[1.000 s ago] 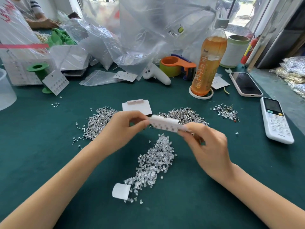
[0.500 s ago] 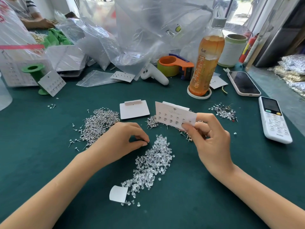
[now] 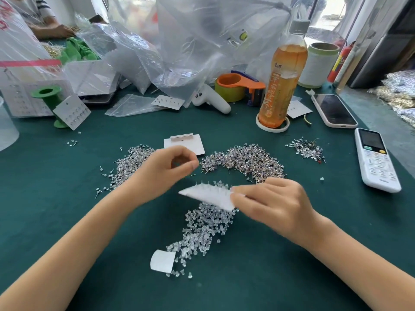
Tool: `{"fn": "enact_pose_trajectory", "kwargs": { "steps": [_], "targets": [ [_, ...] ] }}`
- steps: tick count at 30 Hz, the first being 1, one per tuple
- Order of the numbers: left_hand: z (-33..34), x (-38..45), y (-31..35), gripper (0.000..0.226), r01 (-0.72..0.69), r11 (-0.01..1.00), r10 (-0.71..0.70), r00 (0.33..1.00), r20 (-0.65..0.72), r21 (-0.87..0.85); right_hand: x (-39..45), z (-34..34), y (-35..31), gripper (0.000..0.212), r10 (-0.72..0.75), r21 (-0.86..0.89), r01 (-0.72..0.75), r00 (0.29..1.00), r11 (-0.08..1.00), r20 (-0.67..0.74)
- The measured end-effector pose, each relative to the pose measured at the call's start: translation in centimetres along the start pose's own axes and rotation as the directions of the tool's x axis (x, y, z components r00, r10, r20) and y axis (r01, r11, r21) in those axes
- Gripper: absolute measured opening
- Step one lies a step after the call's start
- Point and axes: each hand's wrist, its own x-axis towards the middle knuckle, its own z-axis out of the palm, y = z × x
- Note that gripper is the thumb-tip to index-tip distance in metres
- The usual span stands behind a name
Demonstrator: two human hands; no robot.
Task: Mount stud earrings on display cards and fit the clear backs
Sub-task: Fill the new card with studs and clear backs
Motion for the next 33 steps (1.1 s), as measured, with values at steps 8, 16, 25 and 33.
{"fn": "enact_pose_trajectory", "kwargs": {
  "steps": [8, 16, 25, 33],
  "targets": [
    [1.2, -1.2, 2.8, 0.004, -0.042, 0.99, 0.097, 0.896, 0.434, -0.136, 0.2, 1.4, -1.4, 0.036, -0.13, -0.085, 0.138, 0.986, 0.987, 0.101],
    [1.2, -1.5, 3.2, 0.004, -0.038, 0.997, 0.064, 0.873, 0.483, -0.063, 0.1, 1.5, -1.5, 0.03, -0.112, -0.098, 0.126, 0.985, 0.987, 0.131],
    [1.2, -1.5, 3.5, 0.005, -0.063, 0.998, 0.069, 0.881, 0.469, -0.029, 0.2, 1.4, -1.5, 0.03, -0.084, -0.069, 0.095, 0.984, 0.993, 0.158],
    [1.1, -1.4, 3.6, 0.005, -0.088, 0.996, 0.074, 0.876, 0.477, 0.007, 0.2, 1.3, -1.6, 0.034, -0.071, -0.058, 0.082, 0.983, 0.995, 0.17]
  ]
}}
